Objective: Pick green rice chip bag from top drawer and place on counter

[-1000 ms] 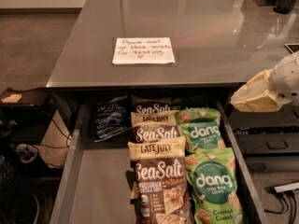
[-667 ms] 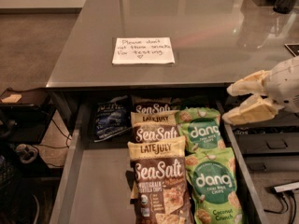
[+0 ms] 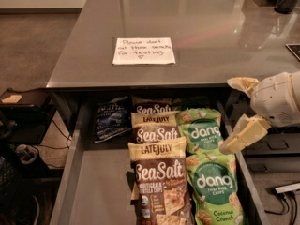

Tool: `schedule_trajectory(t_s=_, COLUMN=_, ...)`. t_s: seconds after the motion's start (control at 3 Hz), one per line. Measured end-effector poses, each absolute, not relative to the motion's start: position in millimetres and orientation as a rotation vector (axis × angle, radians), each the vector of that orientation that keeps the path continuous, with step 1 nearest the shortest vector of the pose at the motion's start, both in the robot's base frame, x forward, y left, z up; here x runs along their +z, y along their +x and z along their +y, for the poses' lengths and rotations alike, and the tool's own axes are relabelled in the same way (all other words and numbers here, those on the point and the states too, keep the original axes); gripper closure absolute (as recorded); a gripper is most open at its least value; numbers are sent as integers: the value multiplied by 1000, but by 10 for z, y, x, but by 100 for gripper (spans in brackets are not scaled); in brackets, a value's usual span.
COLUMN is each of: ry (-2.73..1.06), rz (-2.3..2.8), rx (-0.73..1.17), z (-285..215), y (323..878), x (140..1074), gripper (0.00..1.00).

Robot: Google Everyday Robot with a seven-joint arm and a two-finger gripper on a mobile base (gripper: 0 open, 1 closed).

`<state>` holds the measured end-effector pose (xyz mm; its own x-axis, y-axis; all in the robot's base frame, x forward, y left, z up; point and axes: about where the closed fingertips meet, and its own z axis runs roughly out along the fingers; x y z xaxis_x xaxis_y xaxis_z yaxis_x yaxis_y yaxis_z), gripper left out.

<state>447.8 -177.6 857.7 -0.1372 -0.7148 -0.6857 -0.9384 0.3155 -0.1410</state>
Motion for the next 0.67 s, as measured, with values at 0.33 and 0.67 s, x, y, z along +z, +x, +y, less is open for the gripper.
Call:
schedule_trajectory(t_s=0.33, ry=-1543, rz=1913, rx=397, z=-1786, y=4480, x=8343, gripper=0)
schedule_trajectory(t_s=0.67, ry=-1597, rz=1920, rx=371, z=-1817, y=4482, x=8179, gripper=0)
